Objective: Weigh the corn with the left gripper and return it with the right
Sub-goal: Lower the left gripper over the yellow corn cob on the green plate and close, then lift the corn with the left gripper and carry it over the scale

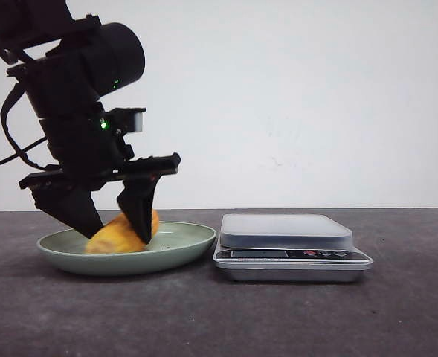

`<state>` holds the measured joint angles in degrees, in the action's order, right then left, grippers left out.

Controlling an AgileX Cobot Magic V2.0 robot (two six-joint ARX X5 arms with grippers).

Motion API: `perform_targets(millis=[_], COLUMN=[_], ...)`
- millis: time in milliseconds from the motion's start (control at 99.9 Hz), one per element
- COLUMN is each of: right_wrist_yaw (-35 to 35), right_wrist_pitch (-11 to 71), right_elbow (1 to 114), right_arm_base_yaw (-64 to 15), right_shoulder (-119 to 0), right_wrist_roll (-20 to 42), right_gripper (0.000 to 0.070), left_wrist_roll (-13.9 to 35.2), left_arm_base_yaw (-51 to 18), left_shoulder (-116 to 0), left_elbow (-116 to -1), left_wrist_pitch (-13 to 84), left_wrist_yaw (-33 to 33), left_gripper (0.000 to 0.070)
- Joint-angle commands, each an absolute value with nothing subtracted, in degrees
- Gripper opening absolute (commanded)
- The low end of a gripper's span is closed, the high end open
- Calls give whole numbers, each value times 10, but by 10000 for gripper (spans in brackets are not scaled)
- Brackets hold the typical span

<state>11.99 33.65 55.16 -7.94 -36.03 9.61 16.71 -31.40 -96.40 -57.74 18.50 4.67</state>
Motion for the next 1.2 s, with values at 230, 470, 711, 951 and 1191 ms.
perform_targets(millis=[230, 470, 711, 951, 1191], right_wrist_yaw=[120, 120, 119, 120, 120], right_wrist_pitch=[340, 344, 343, 343, 343], right_elbow=[563, 563, 563, 563, 563], right_arm_base_yaw=[-81, -81, -81, -81, -81], right_shoulder=[-362, -362, -362, -362, -361], right_wrist_roll=[91, 90, 91, 98, 98], right_gripper=[620, 620, 620, 620, 620], left_wrist_roll=[177, 198, 235, 230, 237], left_arm_base_yaw=[-321, -335, -378, -460, -497], left_shoulder=[-971, -901, -827, -873, -999], left_elbow=[-587, -589, -636, -776, -916], left_wrist_pitch=[185, 184, 183, 184, 225], left_wrist_yaw=[51, 46, 6, 53, 102], left_gripper=[4, 4, 5, 6, 10])
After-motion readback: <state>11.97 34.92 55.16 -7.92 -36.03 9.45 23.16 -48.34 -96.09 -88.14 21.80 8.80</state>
